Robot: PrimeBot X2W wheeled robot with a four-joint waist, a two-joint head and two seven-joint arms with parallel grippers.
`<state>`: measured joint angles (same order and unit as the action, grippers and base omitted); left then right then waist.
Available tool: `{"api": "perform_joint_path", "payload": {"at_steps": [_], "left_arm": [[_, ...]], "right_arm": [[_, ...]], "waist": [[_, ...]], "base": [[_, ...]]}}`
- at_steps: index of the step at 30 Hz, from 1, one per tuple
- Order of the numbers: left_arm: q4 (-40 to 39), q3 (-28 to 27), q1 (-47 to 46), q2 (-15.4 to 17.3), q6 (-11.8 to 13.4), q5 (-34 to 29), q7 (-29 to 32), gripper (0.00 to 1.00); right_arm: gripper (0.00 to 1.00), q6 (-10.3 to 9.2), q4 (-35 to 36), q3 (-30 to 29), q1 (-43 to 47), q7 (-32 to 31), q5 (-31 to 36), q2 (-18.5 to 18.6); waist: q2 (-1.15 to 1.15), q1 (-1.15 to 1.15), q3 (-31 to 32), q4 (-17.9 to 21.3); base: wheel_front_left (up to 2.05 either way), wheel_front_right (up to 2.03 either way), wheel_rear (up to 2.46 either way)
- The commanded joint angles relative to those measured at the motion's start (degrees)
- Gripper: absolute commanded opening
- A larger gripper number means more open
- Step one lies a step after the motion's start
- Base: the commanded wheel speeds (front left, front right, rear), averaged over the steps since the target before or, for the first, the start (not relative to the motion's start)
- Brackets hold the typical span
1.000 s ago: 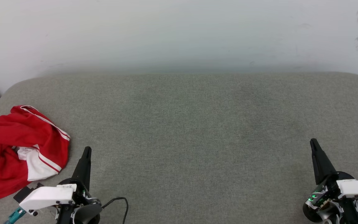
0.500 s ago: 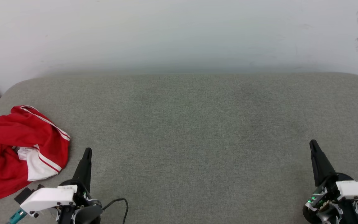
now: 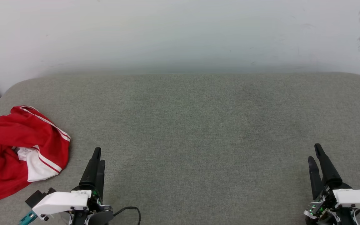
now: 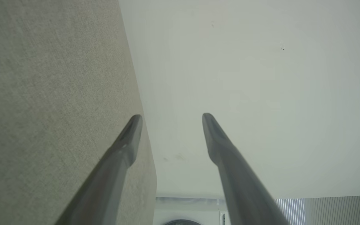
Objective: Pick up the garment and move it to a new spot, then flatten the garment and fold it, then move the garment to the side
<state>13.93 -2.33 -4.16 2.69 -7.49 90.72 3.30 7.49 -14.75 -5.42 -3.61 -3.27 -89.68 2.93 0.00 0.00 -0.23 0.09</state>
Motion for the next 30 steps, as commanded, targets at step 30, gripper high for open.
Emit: {"api": "perform_joint_path", "payload": {"at_steps": [30], "left_arm": [[-4.59, 4.61, -2.08, 0.18, 0.72, -34.09, -7.2, 1.0]], "right_arm": [[1.0, 0.01, 7.61, 2.07, 0.39, 6.11, 41.34, 0.31]], "waist": [[0.0, 0.0, 0.35, 0.37]], "base": [[0.0, 0.0, 0.0]]}}
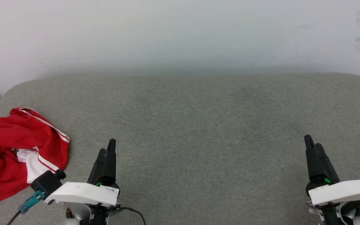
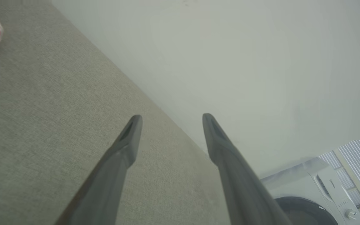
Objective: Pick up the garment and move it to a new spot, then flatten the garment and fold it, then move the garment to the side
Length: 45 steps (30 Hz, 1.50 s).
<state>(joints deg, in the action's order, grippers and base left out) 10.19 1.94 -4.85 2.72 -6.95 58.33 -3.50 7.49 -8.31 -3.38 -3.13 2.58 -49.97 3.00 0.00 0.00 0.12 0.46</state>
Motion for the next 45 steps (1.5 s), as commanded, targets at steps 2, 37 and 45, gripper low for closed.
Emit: {"api": "perform_joint_path", "payload": {"at_steps": [2, 37, 45], "left_arm": [[-0.79, 0.59, -1.46, 0.25, 0.36, -4.67, -0.8, 1.0], [-0.53, 2.83, 0.4, 2.86, 4.51, -33.51, -6.36, 1.0], [-0.72, 3.06, 0.46, 2.63, 4.83, -37.32, -7.43, 1.0]], "right_arm": [[1.0, 0.01, 1.56, 0.21, 0.0, 0.02, 3.99, 0.23], [1.0, 0.0, 2.35, 2.3, 0.93, -0.61, 30.8, 0.68], [1.0, 0.0, 1.98, 1.45, 1.08, -0.67, 35.25, 0.17]], "waist": [[0.0, 0.0, 0.02, 0.05], [0.0, 0.0, 0.42, -0.54], [0.0, 0.0, 0.44, -0.81]], "base": [[0.0, 0.0, 0.0], [0.0, 0.0, 0.0], [0.0, 0.0, 0.0]]}}
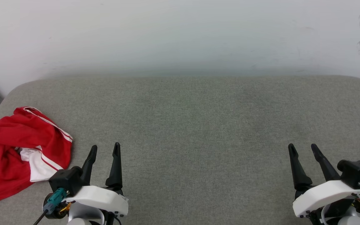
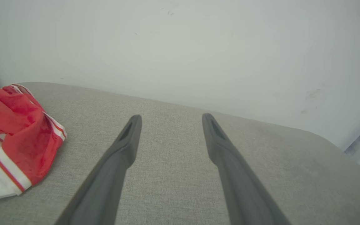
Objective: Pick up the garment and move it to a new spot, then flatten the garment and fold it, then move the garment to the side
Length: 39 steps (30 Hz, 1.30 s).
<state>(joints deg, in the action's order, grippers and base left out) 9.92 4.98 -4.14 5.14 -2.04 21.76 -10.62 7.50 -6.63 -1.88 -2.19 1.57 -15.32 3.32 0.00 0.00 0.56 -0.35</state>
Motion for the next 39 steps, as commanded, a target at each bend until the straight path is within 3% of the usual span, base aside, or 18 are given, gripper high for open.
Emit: {"api": "perform_joint_path", "payload": {"at_steps": [1, 27, 32, 39], "left_arm": [[-0.39, 0.08, -0.25, 0.21, -0.12, -1.23, -0.46, 1.0], [1.61, 0.39, -0.81, -0.41, 0.69, -11.79, -3.62, 1.0], [1.98, 0.49, -1.08, -0.41, 0.59, -13.43, -4.14, 1.0], [2.44, -0.09, -1.52, -0.04, 0.93, -14.87, -4.7, 1.0]], "right_arm": [[1.0, -0.01, 0.3, -0.09, 0.2, 0.41, 1.25, -0.2], [1.0, -0.02, 1.14, -1.4, 0.54, 3.01, 10.59, -0.5], [1.0, -0.03, 1.59, -1.3, 0.95, 3.44, 12.44, -0.51], [1.0, -0.03, 2.24, -0.27, 0.82, 4.03, 14.06, -0.51]], "waist": [[0.0, 0.0, 0.01, -0.02], [0.0, 0.0, 0.12, -0.86], [0.0, 0.0, -0.13, -2.93], [0.0, 0.0, -0.54, -9.2]], "base": [[0.0, 0.0, 0.0], [0.0, 0.0, 0.0], [0.0, 0.0, 0.0], [0.0, 0.0, 0.0]]}}
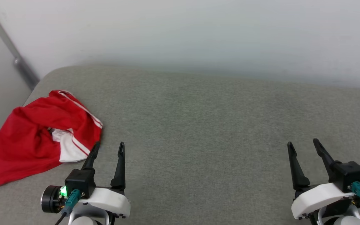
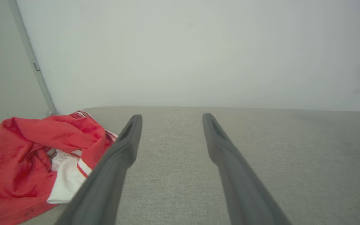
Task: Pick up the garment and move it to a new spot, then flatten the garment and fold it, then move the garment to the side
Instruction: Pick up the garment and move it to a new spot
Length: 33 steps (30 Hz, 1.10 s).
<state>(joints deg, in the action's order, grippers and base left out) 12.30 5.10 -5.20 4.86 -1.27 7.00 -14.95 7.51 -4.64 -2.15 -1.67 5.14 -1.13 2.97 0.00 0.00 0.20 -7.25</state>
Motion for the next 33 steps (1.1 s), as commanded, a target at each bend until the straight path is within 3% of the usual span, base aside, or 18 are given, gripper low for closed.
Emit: {"api": "perform_joint_path", "payload": {"at_steps": [1, 12, 18, 25, 33], "left_arm": [[0.14, -0.46, -0.4, 0.34, 0.19, 0.1, -0.34, 1.0], [0.6, -2.98, 0.23, 1.32, 0.12, 2.39, -0.27, 1.0], [0.44, -4.03, 1.23, 1.86, -0.09, 3.44, -0.27, 1.0], [-0.04, -4.66, 1.54, 2.74, -0.54, 4.67, -0.27, 1.0], [-0.62, -4.72, -1.05, 3.72, -1.21, 5.82, 0.93, 1.0]], "right_arm": [[1.0, -0.04, 0.28, 0.31, 0.25, 0.42, -0.56, -0.16], [1.0, -0.04, 0.84, 3.3, -0.8, 1.42, -1.53, -0.13], [1.0, -0.05, 1.65, 5.09, -1.59, 1.72, -2.03, -0.12], [1.0, -0.05, 2.51, 6.95, -2.02, 1.48, -2.41, -0.12], [1.0, -0.05, 3.14, 8.18, -2.49, 0.97, -2.64, -0.12]], "waist": [[0.0, 0.0, -0.21, -3.29], [0.0, 0.0, -0.79, -14.44], [0.0, 0.0, -1.1, -18.6], [0.0, 0.0, -1.36, -20.2], [0.0, 0.0, -1.62, -18.86]], "base": [[0.0, 0.0, 0.0], [0.0, 0.0, 0.0], [0.0, 0.0, 0.0], [0.0, 0.0, 0.0], [0.0, 0.0, 0.0]]}}
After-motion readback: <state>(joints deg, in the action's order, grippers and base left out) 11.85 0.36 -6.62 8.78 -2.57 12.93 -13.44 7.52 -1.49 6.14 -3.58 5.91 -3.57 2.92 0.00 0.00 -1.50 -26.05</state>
